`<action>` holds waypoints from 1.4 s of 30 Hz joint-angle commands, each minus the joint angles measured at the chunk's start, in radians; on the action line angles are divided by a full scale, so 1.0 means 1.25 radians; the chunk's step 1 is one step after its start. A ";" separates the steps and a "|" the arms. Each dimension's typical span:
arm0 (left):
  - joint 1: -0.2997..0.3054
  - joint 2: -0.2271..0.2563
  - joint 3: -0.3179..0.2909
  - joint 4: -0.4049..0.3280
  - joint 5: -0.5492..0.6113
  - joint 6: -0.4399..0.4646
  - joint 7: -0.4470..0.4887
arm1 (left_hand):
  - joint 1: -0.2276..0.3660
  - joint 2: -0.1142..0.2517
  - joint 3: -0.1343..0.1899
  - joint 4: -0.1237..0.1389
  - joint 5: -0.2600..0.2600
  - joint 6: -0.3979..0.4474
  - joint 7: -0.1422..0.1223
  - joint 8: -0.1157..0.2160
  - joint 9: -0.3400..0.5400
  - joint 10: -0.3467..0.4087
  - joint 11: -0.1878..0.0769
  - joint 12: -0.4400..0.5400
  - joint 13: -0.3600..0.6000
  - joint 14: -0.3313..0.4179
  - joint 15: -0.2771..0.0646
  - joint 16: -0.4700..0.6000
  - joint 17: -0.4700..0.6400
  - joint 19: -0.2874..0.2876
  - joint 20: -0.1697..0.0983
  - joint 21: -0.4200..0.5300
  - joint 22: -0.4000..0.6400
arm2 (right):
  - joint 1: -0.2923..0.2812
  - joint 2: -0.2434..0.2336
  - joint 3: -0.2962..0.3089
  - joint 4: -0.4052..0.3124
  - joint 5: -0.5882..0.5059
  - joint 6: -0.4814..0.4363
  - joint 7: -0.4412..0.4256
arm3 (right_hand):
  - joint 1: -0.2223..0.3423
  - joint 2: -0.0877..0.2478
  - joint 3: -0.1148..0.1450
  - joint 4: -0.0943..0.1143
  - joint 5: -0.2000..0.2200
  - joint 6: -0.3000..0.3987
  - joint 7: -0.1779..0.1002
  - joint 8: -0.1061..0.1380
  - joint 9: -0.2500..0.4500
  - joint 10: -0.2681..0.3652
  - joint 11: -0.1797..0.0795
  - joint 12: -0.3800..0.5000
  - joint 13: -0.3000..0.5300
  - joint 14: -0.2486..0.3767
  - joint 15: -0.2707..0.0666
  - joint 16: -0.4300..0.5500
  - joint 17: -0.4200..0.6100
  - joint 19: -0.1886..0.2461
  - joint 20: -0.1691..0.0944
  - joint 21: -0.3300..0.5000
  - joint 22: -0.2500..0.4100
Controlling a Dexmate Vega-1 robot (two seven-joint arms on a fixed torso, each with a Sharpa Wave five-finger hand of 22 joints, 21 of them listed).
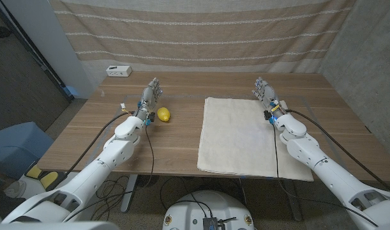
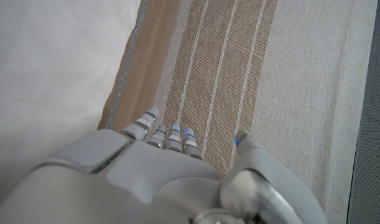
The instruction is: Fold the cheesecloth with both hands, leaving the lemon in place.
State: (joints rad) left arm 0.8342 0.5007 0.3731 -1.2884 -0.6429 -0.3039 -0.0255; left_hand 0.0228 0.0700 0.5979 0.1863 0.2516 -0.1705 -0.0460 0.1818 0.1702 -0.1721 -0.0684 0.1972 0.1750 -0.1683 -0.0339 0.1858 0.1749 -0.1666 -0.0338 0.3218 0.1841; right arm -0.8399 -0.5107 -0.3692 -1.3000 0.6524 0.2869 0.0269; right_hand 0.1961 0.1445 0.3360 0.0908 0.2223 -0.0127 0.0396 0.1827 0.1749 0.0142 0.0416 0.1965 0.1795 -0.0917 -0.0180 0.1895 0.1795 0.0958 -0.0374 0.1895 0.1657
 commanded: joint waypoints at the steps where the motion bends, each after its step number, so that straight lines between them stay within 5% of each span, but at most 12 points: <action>1: -0.015 0.000 0.017 0.012 0.083 -0.057 0.039 | 0.021 0.080 0.011 -0.021 0.007 -0.061 0.003 0.019 0.002 -0.078 -0.004 0.027 0.003 -0.113 0.005 0.012 -0.004 -0.027 0.002 0.016 0.001 | -0.006 -0.008 0.004 -0.018 -0.004 -0.021 -0.025 | 0.058 0.001 0.026 -0.043 -0.002 0.029 0.005 0.010 0.003 0.018 0.019 0.004 0.004 0.044 0.059 0.012 -0.002 0.043 0.044 0.014 0.004; 2: -0.016 0.002 0.019 0.011 0.101 -0.065 0.051 | 0.035 0.072 0.013 -0.036 0.003 -0.029 0.004 0.021 0.002 -0.053 -0.006 0.030 0.003 -0.087 0.022 0.010 -0.007 -0.008 0.016 0.019 0.000 | -0.006 -0.009 0.004 -0.020 -0.006 -0.022 -0.028 | 0.074 0.003 0.033 -0.058 -0.006 0.039 0.003 0.011 0.003 0.021 0.024 0.003 0.004 0.056 0.074 0.013 -0.001 0.055 0.069 0.016 0.005; 3: -0.016 0.005 0.022 0.007 0.122 -0.071 0.066 | 0.056 0.067 0.017 -0.056 -0.008 0.004 -0.003 0.021 0.002 -0.019 0.005 0.032 0.003 -0.057 0.041 0.007 -0.007 0.007 0.074 0.019 0.001 | -0.007 -0.010 0.005 -0.022 -0.006 -0.023 -0.030 | 0.085 0.004 0.038 -0.068 -0.009 0.054 -0.001 0.015 0.004 0.023 0.027 0.003 0.005 0.067 0.085 0.014 -0.001 0.062 0.081 0.017 0.005; 4: -0.017 0.008 0.025 0.003 0.147 -0.076 0.086 | 0.067 0.065 0.020 -0.066 -0.014 0.026 -0.003 0.023 0.003 -0.001 0.005 0.033 0.003 -0.038 0.057 0.008 -0.006 0.016 0.097 0.020 0.002 | -0.008 -0.011 0.005 -0.023 -0.008 -0.022 -0.031 | 0.095 0.005 0.043 -0.077 -0.012 0.065 -0.004 0.017 0.004 0.027 0.030 0.003 0.005 0.078 0.088 0.016 -0.001 0.067 0.091 0.017 0.006; 6: -0.022 0.008 0.030 0.008 0.180 -0.096 0.105 | 0.090 0.065 0.027 -0.086 -0.031 0.076 -0.003 0.025 0.003 0.058 0.043 0.043 0.005 0.015 0.075 0.012 -0.005 0.039 0.117 0.023 0.004 | -0.010 -0.017 0.006 -0.033 -0.011 -0.032 -0.039 | 0.110 0.007 0.051 -0.092 -0.018 0.081 -0.011 0.018 0.005 0.039 0.034 0.006 0.006 0.094 0.100 0.018 0.001 0.073 0.111 0.017 0.007; 11: -0.039 0.029 0.052 -0.004 0.286 -0.104 0.152 | 0.114 0.064 0.037 -0.107 -0.048 0.142 0.001 0.028 0.005 0.130 0.056 0.054 0.007 0.081 0.092 0.016 -0.005 0.067 0.144 0.028 0.007 | -0.015 -0.043 0.005 -0.060 -0.040 -0.056 -0.072 | 0.124 0.008 0.057 -0.105 -0.023 0.097 -0.024 0.020 0.005 0.057 0.040 0.010 0.007 0.108 0.110 0.021 0.002 0.079 0.126 0.017 0.008; 25: -0.099 0.049 0.105 0.001 0.466 -0.122 0.193 | 0.131 0.064 0.044 -0.123 -0.054 0.195 0.007 0.032 0.005 0.165 0.063 0.055 0.008 0.114 0.090 0.013 -0.005 0.084 0.120 0.032 0.008 | -0.023 -0.103 0.007 -0.112 -0.126 -0.098 -0.149 | 0.140 0.011 0.066 -0.119 -0.028 0.108 -0.030 0.020 0.006 0.067 0.041 0.011 0.007 0.114 0.112 0.020 0.003 0.081 0.131 0.016 0.008; 27: -0.112 0.049 0.113 0.010 0.481 -0.128 0.189 | 0.136 0.063 0.045 -0.129 -0.056 0.201 0.008 0.029 0.006 0.174 0.067 0.054 0.008 0.117 0.078 0.009 -0.005 0.090 0.093 0.034 0.009 | -0.025 -0.110 0.010 -0.118 -0.134 -0.101 -0.156 | 0.143 0.011 0.067 -0.121 -0.028 0.110 -0.031 0.020 0.006 0.068 0.041 0.011 0.007 0.116 0.112 0.020 0.003 0.082 0.132 0.016 0.008; 29: -0.123 0.047 0.121 0.021 0.491 -0.137 0.182 | 0.145 0.064 0.047 -0.140 -0.058 0.218 0.015 0.023 0.006 0.183 0.072 0.048 0.008 0.127 0.063 0.004 -0.005 0.100 0.030 0.035 0.009 | -0.028 -0.116 0.013 -0.128 -0.142 -0.110 -0.168 | 0.146 0.011 0.069 -0.124 -0.029 0.112 -0.031 0.020 0.006 0.072 0.039 0.012 0.007 0.119 0.111 0.020 0.003 0.083 0.132 0.017 0.008; 31: -0.133 0.047 0.129 0.024 0.503 -0.137 0.176 | 0.148 0.066 0.049 -0.142 -0.058 0.235 0.021 0.025 0.007 0.200 0.069 0.049 0.008 0.140 0.057 0.006 -0.005 0.105 0.011 0.035 0.008 | -0.030 -0.121 0.015 -0.135 -0.149 -0.115 -0.177 | 0.149 0.012 0.070 -0.127 -0.029 0.116 -0.031 0.020 0.006 0.075 0.038 0.013 0.007 0.120 0.111 0.020 0.003 0.084 0.132 0.017 0.008; 42: -0.191 0.048 0.179 0.046 0.586 -0.134 0.151 | 0.155 0.067 0.051 -0.148 -0.060 0.283 0.023 0.029 0.007 0.240 0.060 0.053 0.009 0.180 0.046 0.010 -0.005 0.120 0.025 0.038 0.008 | -0.049 -0.167 0.028 -0.206 -0.202 -0.206 -0.254 | 0.178 0.015 0.082 -0.151 -0.033 0.161 -0.031 0.025 0.006 0.130 0.041 0.023 0.008 0.177 0.107 0.036 0.008 0.115 0.139 0.024 0.010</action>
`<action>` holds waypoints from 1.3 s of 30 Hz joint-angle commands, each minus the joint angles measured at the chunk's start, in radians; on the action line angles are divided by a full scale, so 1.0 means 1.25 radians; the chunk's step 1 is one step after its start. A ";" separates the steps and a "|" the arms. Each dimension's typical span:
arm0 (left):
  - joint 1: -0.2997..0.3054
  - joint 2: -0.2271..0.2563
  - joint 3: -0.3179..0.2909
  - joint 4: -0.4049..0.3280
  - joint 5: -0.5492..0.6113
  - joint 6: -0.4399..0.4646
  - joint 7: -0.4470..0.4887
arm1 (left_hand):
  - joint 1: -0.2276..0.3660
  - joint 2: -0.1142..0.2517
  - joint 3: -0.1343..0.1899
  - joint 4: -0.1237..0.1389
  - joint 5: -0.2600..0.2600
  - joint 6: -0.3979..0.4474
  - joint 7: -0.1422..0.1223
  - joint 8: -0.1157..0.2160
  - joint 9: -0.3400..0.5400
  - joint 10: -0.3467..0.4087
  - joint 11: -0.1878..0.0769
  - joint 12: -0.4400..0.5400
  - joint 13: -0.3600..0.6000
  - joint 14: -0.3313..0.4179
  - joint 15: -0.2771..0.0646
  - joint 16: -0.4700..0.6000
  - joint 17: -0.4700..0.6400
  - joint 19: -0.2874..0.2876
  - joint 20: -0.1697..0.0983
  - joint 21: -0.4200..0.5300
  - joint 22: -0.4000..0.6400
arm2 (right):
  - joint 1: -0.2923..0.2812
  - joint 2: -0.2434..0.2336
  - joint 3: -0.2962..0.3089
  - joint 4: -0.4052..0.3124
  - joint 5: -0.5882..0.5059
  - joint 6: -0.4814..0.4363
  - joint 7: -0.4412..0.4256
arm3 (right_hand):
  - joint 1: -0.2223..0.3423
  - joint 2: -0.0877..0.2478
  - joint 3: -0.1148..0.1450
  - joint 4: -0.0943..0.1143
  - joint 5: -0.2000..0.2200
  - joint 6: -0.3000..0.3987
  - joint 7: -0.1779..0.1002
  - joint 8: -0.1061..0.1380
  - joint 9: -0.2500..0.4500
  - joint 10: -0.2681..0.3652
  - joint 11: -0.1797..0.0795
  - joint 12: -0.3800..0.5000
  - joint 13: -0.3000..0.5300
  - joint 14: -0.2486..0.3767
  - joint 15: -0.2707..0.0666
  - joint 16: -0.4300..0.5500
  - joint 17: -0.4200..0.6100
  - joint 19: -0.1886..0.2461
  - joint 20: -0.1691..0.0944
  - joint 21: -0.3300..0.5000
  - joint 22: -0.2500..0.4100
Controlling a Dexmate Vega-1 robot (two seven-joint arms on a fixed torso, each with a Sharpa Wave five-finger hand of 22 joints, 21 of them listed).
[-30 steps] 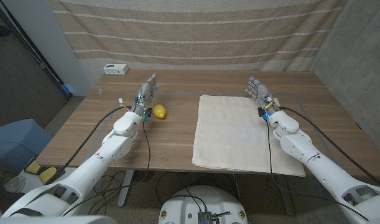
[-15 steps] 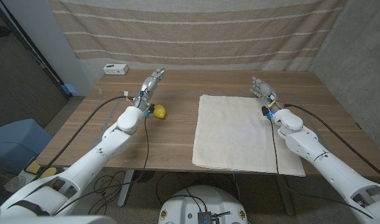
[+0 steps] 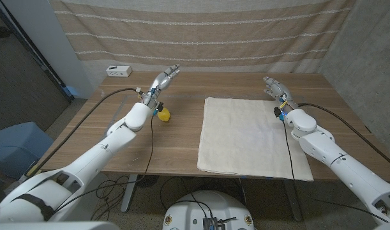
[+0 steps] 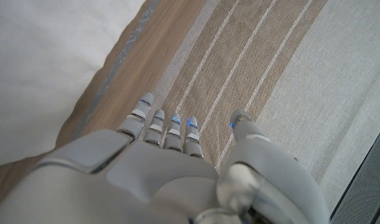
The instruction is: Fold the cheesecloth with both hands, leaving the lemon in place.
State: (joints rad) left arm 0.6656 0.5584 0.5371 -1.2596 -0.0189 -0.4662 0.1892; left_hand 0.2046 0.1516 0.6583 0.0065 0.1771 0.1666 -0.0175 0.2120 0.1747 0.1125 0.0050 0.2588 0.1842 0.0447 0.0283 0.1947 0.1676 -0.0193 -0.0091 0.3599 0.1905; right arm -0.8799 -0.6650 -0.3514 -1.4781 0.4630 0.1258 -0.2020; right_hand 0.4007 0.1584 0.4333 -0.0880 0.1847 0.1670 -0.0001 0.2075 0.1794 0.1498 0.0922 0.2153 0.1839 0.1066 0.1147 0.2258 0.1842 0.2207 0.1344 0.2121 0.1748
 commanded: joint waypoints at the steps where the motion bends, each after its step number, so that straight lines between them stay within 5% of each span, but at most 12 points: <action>1: -0.061 0.003 0.053 0.025 0.092 -0.005 -0.026 | 0.010 0.002 0.003 -0.005 0.000 0.014 -0.001 0.004 0.004 0.015 -0.001 0.004 0.001 0.011 -0.004 0.002 0.001 0.002 0.006 0.007 0.003 | -0.018 -0.048 0.015 -0.067 -0.053 -0.083 -0.073 | 0.015 0.006 0.005 -0.008 -0.002 0.019 0.000 0.006 0.003 0.024 0.000 0.009 0.004 0.020 -0.001 0.008 0.005 0.016 0.000 0.006 0.002; 20: -0.117 -0.008 0.133 0.029 0.169 -0.004 -0.105 | 0.017 0.004 0.007 -0.011 0.000 0.052 0.004 0.007 0.005 0.037 -0.005 0.002 0.002 0.031 -0.011 0.000 0.000 0.016 0.016 0.011 0.004 | -0.037 -0.106 0.020 -0.168 -0.165 -0.273 -0.204 | 0.061 0.019 0.032 -0.026 0.000 0.090 0.008 0.014 0.003 0.091 -0.007 0.017 0.005 0.079 -0.021 0.025 0.009 0.058 -0.005 0.015 0.003; 27: -0.128 -0.011 0.156 0.025 0.186 0.013 -0.138 | 0.021 0.004 0.010 -0.015 -0.001 0.082 0.008 0.010 0.005 0.048 -0.010 0.000 0.002 0.041 -0.013 -0.003 0.000 0.023 0.037 0.012 0.004 | -0.035 -0.117 0.020 -0.182 -0.171 -0.335 -0.201 | 0.077 0.017 0.038 -0.034 0.001 0.105 0.004 0.013 0.003 0.107 -0.009 0.017 0.005 0.099 -0.028 0.030 0.010 0.070 -0.008 0.017 0.003; 39: -0.150 -0.019 0.195 0.038 0.224 0.023 -0.172 | 0.023 -0.004 0.007 -0.022 -0.003 0.107 0.012 0.011 0.006 0.059 -0.009 -0.003 0.002 0.050 -0.018 -0.004 0.000 0.025 0.043 0.012 0.004 | 0.007 -0.130 -0.037 -0.193 -0.252 -0.481 -0.231 | 0.099 0.014 0.045 -0.046 0.000 0.124 0.003 0.013 0.003 0.126 -0.011 0.018 0.005 0.107 -0.038 0.031 0.010 0.074 -0.017 0.015 0.004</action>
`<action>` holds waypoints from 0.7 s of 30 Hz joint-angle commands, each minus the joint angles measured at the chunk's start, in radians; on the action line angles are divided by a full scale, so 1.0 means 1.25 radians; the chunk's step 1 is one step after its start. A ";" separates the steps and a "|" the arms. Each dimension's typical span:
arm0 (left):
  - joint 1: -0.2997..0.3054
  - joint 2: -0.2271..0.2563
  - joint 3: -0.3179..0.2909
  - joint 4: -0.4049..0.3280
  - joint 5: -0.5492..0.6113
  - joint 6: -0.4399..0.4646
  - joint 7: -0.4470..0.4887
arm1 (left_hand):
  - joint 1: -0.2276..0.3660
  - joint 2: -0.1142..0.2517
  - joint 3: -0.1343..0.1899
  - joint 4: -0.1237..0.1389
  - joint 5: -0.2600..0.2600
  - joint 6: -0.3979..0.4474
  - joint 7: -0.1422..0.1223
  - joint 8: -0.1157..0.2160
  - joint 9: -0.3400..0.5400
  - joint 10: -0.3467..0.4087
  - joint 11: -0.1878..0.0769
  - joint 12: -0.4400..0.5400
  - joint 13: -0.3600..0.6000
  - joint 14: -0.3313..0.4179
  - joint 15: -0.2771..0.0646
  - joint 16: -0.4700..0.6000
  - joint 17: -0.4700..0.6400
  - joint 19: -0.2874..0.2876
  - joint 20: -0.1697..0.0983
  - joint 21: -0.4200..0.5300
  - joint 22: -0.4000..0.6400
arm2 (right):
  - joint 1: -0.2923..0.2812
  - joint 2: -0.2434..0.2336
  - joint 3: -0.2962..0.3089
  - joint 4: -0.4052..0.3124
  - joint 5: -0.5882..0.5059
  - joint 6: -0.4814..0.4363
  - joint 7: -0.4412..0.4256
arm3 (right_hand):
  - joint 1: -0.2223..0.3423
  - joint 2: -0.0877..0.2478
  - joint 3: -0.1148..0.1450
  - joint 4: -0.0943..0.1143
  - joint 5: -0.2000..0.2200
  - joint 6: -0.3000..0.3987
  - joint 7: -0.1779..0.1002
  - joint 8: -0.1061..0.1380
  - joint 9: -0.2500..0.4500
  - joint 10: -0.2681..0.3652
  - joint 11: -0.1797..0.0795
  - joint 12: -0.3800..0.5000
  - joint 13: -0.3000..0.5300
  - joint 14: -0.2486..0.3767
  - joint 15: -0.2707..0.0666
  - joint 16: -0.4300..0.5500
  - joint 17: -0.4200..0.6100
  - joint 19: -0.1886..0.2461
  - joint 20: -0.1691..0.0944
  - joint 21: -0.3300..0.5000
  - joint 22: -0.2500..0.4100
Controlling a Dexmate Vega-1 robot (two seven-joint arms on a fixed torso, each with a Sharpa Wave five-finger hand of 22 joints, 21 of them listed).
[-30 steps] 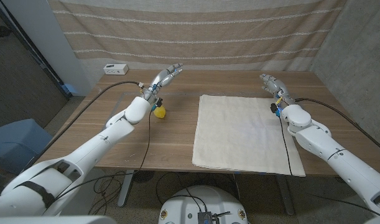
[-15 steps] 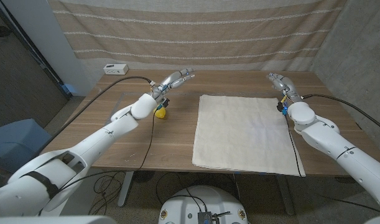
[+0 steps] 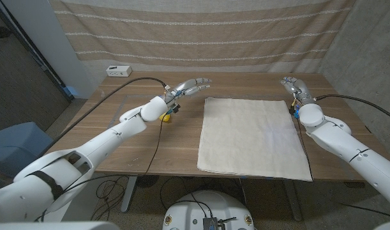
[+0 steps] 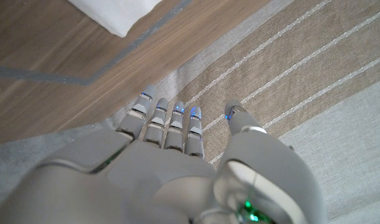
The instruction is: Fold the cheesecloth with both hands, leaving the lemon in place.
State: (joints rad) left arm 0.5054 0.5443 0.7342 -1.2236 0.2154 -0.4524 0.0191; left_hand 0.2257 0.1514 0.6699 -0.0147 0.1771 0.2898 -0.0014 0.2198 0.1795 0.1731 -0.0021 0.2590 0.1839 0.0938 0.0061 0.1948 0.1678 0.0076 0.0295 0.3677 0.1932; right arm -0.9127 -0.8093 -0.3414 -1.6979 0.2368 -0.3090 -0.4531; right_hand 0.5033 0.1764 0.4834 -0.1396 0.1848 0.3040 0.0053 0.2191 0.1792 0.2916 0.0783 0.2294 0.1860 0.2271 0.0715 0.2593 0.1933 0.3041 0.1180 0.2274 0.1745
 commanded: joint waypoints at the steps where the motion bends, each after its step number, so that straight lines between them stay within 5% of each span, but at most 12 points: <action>1: -0.024 -0.009 0.041 0.012 0.041 0.011 -0.037 | 0.007 -0.004 -0.002 -0.005 -0.003 0.009 -0.001 0.004 0.002 0.011 -0.004 -0.003 0.003 0.011 -0.001 -0.004 -0.001 0.004 0.012 0.005 0.002 | 0.039 -0.015 -0.052 -0.017 -0.080 -0.147 -0.031 | 0.019 0.000 0.006 -0.005 0.000 0.015 -0.002 0.004 0.003 0.015 -0.001 0.007 0.003 0.012 -0.005 0.004 0.003 0.008 -0.004 0.003 0.004; 10: -0.029 -0.013 0.062 0.013 0.064 0.022 -0.047 | 0.005 -0.009 -0.005 -0.007 -0.003 0.012 -0.004 -0.001 0.002 0.009 -0.008 -0.009 0.003 0.009 -0.003 -0.008 0.000 -0.001 0.040 0.003 0.002 | 0.077 -0.009 -0.106 -0.011 -0.151 -0.234 -0.043 | 0.029 -0.006 0.005 -0.008 -0.002 0.029 -0.001 0.003 0.003 0.034 -0.002 0.009 0.004 0.018 -0.016 0.005 0.005 0.015 -0.010 0.003 0.004; 21: -0.035 -0.014 0.084 0.014 0.093 0.043 -0.055 | -0.002 -0.015 -0.010 -0.005 -0.003 0.026 -0.002 -0.002 0.002 0.026 -0.006 -0.007 0.003 0.017 -0.006 -0.007 0.001 0.000 0.050 0.002 0.003 | 0.139 0.010 -0.195 0.029 -0.250 -0.348 -0.033 | 0.024 -0.050 -0.026 -0.012 -0.007 0.058 0.002 0.002 0.004 0.079 -0.001 0.019 0.008 0.031 -0.049 0.004 0.007 0.023 -0.009 0.000 0.004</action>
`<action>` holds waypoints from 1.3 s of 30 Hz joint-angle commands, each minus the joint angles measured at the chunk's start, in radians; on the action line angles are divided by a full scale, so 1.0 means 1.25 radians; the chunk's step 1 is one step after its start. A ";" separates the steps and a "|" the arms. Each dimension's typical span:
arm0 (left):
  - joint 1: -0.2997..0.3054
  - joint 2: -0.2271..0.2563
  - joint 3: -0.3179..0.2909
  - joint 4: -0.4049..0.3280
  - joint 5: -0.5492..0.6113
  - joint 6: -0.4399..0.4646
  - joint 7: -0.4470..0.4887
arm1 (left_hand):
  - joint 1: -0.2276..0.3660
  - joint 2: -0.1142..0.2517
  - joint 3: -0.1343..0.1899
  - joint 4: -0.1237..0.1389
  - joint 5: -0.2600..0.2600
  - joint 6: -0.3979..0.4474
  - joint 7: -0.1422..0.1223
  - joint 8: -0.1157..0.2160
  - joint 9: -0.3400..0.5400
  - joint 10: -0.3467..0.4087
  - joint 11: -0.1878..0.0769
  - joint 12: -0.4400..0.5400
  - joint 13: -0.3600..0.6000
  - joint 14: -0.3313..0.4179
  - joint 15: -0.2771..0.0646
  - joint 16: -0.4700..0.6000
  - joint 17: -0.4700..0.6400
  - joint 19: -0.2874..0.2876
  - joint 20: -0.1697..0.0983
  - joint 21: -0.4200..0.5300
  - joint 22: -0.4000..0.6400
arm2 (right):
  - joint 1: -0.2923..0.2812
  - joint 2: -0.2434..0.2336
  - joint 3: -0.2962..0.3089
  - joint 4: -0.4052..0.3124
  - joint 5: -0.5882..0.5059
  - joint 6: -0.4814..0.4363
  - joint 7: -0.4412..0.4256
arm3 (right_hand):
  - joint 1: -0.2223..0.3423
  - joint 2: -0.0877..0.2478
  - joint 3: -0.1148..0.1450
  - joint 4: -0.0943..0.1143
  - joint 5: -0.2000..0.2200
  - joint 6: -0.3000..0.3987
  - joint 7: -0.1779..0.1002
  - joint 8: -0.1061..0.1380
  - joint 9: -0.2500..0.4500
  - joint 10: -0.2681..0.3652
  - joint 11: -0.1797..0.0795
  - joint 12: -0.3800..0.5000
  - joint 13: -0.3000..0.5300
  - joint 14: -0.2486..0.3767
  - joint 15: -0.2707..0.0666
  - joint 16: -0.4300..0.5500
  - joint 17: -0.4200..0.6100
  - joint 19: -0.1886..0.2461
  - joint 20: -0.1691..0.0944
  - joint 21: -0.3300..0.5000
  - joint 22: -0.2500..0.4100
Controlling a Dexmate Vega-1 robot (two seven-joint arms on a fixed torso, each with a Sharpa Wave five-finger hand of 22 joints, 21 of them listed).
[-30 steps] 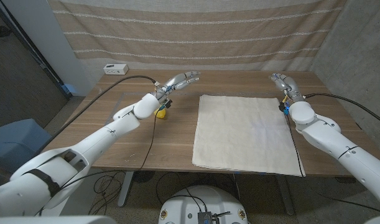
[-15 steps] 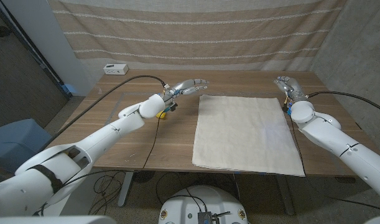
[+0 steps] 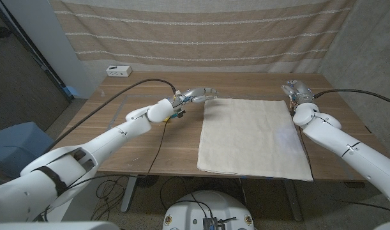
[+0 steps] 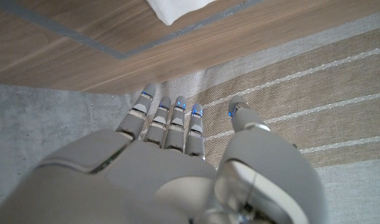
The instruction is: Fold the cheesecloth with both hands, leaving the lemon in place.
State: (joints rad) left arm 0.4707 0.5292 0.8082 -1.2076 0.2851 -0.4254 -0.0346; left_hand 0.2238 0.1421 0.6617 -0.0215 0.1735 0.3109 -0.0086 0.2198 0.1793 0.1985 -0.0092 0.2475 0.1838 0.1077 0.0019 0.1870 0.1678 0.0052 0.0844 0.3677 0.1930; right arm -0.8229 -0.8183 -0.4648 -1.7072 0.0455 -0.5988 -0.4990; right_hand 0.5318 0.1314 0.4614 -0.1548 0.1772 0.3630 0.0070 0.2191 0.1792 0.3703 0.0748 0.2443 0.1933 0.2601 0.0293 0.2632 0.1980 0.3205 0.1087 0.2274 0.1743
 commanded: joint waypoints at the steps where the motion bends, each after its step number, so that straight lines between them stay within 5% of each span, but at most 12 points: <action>1: -0.008 -0.002 0.026 0.002 0.041 0.022 -0.010 | -0.001 -0.008 -0.004 0.001 0.000 0.009 0.004 -0.002 0.003 0.006 0.000 0.002 0.003 0.006 -0.003 0.000 0.001 0.002 0.006 0.002 0.003 | 0.071 0.018 -0.102 0.040 -0.103 -0.122 0.007 | 0.002 -0.016 -0.010 0.000 0.000 0.011 0.000 0.001 0.005 0.020 0.002 0.008 0.003 0.005 -0.016 0.000 0.003 0.010 -0.003 0.000 0.004; 13: -0.012 0.000 0.041 -0.004 0.063 0.041 -0.013 | -0.009 -0.012 -0.010 0.004 0.000 0.023 0.005 -0.003 0.003 0.018 -0.003 0.002 0.004 0.009 -0.008 -0.001 0.002 0.002 0.010 0.000 0.003 | 0.123 0.044 -0.187 0.088 -0.198 -0.223 0.017 | 0.028 -0.038 -0.027 -0.010 0.014 0.052 -0.019 0.004 0.007 0.046 -0.017 0.025 0.015 0.018 -0.058 -0.002 0.010 -0.012 -0.009 -0.014 0.004; 23: -0.010 0.010 0.043 -0.015 0.071 0.054 -0.017 | -0.018 -0.014 -0.014 0.009 0.001 0.050 0.013 -0.001 0.003 0.046 -0.002 0.006 0.004 0.018 -0.010 0.000 0.002 0.006 0.013 0.000 0.003 | 0.181 0.073 -0.251 0.171 -0.235 -0.253 0.072 | 0.048 -0.047 -0.037 -0.008 0.026 0.048 -0.026 -0.005 0.010 -0.005 -0.022 0.012 0.023 -0.014 -0.059 -0.018 0.017 -0.018 -0.011 -0.018 0.004; 39: -0.014 0.019 0.046 -0.019 0.077 0.066 -0.030 | -0.031 -0.017 -0.019 0.015 0.004 0.101 0.035 0.002 0.002 0.111 0.013 0.018 0.004 0.059 -0.010 0.006 0.001 0.031 0.033 0.006 0.003 | 0.225 0.103 -0.294 0.247 -0.248 -0.259 0.119 | 0.052 -0.041 -0.041 -0.002 0.029 0.059 -0.023 -0.003 0.010 -0.006 -0.024 0.013 0.024 -0.015 -0.058 -0.017 0.022 -0.019 -0.012 -0.018 0.004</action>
State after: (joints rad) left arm 0.4561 0.5435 0.8626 -1.2248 0.3740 -0.3566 -0.0604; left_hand 0.1908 0.1225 0.6417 -0.0016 0.1736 0.4202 0.0323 0.2197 0.1791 0.3184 0.0004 0.2632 0.1837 0.1657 -0.0086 0.1870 0.1679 0.0376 0.1164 0.3677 0.1929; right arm -0.5862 -0.7186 -0.7852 -1.4707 -0.2458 -0.9057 -0.3903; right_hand 0.5875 0.0739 0.4125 -0.1599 0.2042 0.4271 -0.0216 0.2121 0.1888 0.3605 0.0445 0.2621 0.2211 0.2423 -0.0377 0.2399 0.2214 0.2982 0.0948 0.2071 0.1743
